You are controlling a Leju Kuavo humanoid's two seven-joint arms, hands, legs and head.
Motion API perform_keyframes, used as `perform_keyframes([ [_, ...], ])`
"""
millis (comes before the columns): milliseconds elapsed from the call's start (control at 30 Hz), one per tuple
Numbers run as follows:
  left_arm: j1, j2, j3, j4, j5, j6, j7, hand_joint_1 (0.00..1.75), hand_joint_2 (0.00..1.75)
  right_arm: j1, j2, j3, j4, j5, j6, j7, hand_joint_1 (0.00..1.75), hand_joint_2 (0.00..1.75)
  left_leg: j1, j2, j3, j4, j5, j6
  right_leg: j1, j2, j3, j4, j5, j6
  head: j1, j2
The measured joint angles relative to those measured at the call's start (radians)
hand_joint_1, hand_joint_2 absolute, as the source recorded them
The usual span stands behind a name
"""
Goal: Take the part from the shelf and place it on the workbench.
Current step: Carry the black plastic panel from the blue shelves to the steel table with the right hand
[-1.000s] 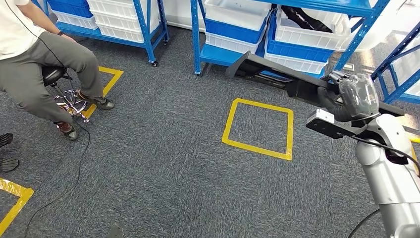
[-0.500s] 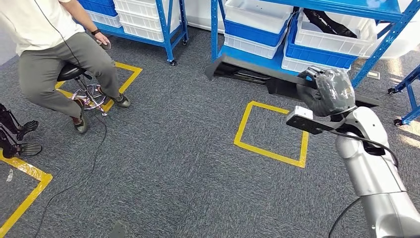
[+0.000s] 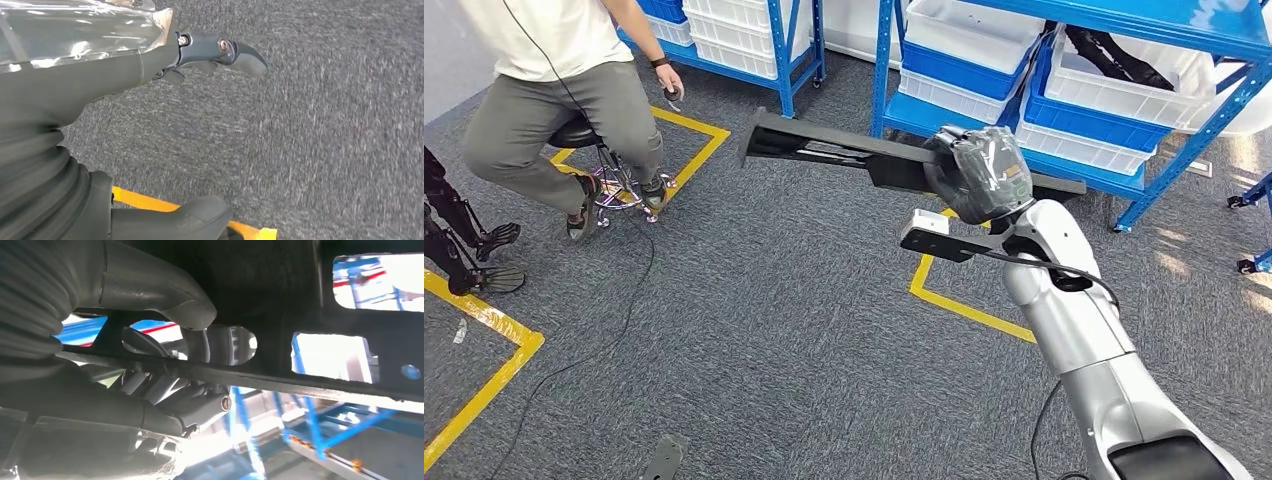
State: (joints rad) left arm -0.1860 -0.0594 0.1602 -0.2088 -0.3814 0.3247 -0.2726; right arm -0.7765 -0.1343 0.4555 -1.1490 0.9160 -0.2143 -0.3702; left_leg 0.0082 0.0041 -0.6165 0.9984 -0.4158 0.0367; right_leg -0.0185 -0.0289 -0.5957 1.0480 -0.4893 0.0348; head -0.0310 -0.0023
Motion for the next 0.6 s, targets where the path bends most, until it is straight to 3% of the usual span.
perform_keyframes([
  [100,-0.005,0.004,0.0,0.0,0.004,0.0,0.001,0.0,1.75,-0.01,0.026,0.018,0.011,0.014,-0.001,0.011,1.75,1.75,0.0,-0.012,0.0,-0.005,0.005,0.011,0.0,0.019,-0.088,0.189,-0.082,-0.012,0.002,0.0],
  [133,-0.006,0.006,0.0,0.0,0.005,-0.001,0.003,0.0,1.75,-0.011,0.034,0.023,0.016,0.017,-0.001,0.014,1.75,1.75,-0.001,-0.017,-0.001,-0.005,0.006,0.011,0.001,0.021,-0.111,0.239,-0.097,-0.012,0.002,0.0],
  [167,-0.006,0.007,0.0,0.0,0.005,-0.002,0.007,0.0,1.75,-0.012,0.043,0.028,0.021,0.019,-0.001,0.016,1.75,1.75,-0.001,-0.023,-0.001,-0.004,0.006,0.011,0.002,0.023,-0.118,0.254,-0.098,-0.008,0.003,0.0],
  [200,-0.005,0.007,0.0,0.0,0.005,-0.003,0.011,0.0,1.75,-0.014,0.053,0.032,0.025,0.02,-0.001,0.017,1.75,1.75,-0.002,-0.029,-0.001,-0.004,0.006,0.01,0.003,0.025,-0.104,0.227,-0.082,-0.002,0.003,0.0],
  [267,-0.006,0.008,0.0,0.0,0.005,-0.003,0.016,0.0,1.75,-0.025,0.069,0.038,0.031,0.021,-0.001,0.018,1.75,1.75,-0.003,-0.039,-0.001,-0.002,0.008,0.007,0.003,0.03,-0.034,0.087,-0.031,0.007,0.003,0.0],
  [333,-0.006,0.01,0.0,0.0,0.005,-0.004,0.018,0.0,1.75,-0.038,0.084,0.044,0.033,0.021,-0.001,0.018,1.75,1.75,-0.007,-0.046,-0.005,0.003,0.008,0.0,0.006,0.037,0.02,-0.021,0.007,0.0,0.002,0.0],
  [400,-0.005,0.011,0.0,0.001,0.004,-0.004,0.019,0.0,1.75,-0.043,0.095,0.049,0.035,0.021,-0.002,0.018,1.75,1.75,-0.007,-0.051,-0.009,0.005,0.01,-0.012,0.011,0.037,0.028,-0.04,0.018,-0.013,0.001,0.0],
  [467,-0.004,0.012,0.0,0.001,0.004,-0.003,0.022,0.0,1.75,-0.042,0.099,0.053,0.036,0.021,-0.006,0.017,1.75,1.75,-0.003,-0.049,-0.017,0.012,0.006,-0.021,0.003,0.032,0.029,-0.044,0.026,-0.025,0.001,0.0],
  [533,-0.003,0.013,0.0,0.001,0.004,-0.003,0.02,0.0,1.75,-0.035,0.104,0.056,0.033,0.023,-0.016,0.015,1.75,1.75,0.0,-0.034,-0.046,0.076,-0.035,-0.032,-0.006,0.027,0.032,-0.05,0.033,-0.039,-0.002,0.0],
  [600,-0.002,0.014,0.001,0.001,0.005,-0.001,0.014,0.0,1.75,-0.02,0.106,0.06,0.029,0.034,-0.024,0.016,1.75,1.75,0.005,-0.02,-0.105,0.207,-0.1,-0.044,-0.004,0.023,0.031,-0.049,0.034,-0.044,-0.005,0.0],
])
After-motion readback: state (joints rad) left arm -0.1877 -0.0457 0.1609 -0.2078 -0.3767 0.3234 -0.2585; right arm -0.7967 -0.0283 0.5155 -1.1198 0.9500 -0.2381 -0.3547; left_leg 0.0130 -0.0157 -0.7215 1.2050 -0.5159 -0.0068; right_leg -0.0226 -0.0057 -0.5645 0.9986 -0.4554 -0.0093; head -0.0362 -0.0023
